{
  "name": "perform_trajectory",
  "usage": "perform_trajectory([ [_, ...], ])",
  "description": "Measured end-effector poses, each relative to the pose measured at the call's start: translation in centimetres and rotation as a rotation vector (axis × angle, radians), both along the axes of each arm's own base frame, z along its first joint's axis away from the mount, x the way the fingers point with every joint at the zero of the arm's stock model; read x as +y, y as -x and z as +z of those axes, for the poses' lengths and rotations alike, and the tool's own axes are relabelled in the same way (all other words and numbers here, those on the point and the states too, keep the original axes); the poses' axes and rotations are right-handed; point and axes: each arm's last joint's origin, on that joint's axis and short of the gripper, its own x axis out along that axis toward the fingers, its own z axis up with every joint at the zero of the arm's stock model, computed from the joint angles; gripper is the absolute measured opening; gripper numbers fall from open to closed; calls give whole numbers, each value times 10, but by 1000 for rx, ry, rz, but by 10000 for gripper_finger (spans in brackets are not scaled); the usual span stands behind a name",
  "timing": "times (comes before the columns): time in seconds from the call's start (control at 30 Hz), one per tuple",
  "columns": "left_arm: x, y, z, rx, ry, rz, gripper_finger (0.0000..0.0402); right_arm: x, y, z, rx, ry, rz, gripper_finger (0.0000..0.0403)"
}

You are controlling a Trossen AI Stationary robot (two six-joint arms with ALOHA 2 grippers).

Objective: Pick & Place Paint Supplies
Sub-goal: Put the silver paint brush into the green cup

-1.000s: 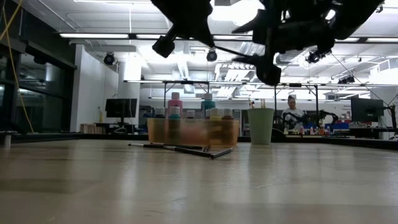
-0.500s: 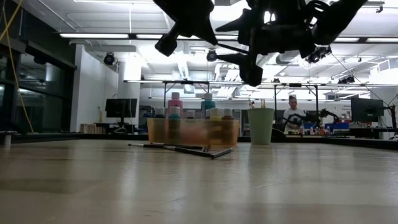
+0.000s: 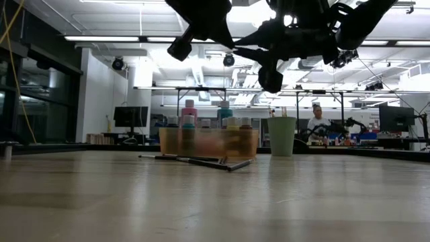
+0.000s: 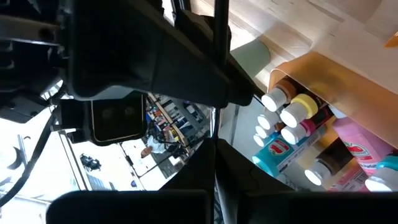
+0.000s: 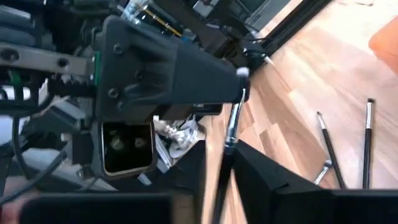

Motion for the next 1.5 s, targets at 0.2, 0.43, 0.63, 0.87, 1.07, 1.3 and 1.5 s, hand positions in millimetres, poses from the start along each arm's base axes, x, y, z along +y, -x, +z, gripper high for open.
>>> perform_trajectory([
  [0.2, 0, 0, 1, -4, 1, 3, 0, 1, 0, -1, -2, 36, 26, 15],
  [0.43, 0, 0, 1, -91, 97, 35, 29, 1, 0, -1, -7, 53, 23, 13],
  [0.63, 1, 5, 7, -208, 202, 98, 89, -5, 2, -1, -6, 60, 4, 13],
  [0.87, 12, 24, 13, -354, 396, 273, 117, -24, 12, 6, -7, 124, -129, 13],
  [1.07, 22, 44, 12, -494, 706, 462, 118, -41, 35, 21, 49, 318, -388, 13],
  [1.3, 22, 53, 4, -563, 945, 605, 118, -55, 54, 38, 139, 651, -745, 15],
  [1.5, 22, 52, 3, -639, 1009, 657, 118, -78, 61, 24, 308, 692, -944, 13],
])
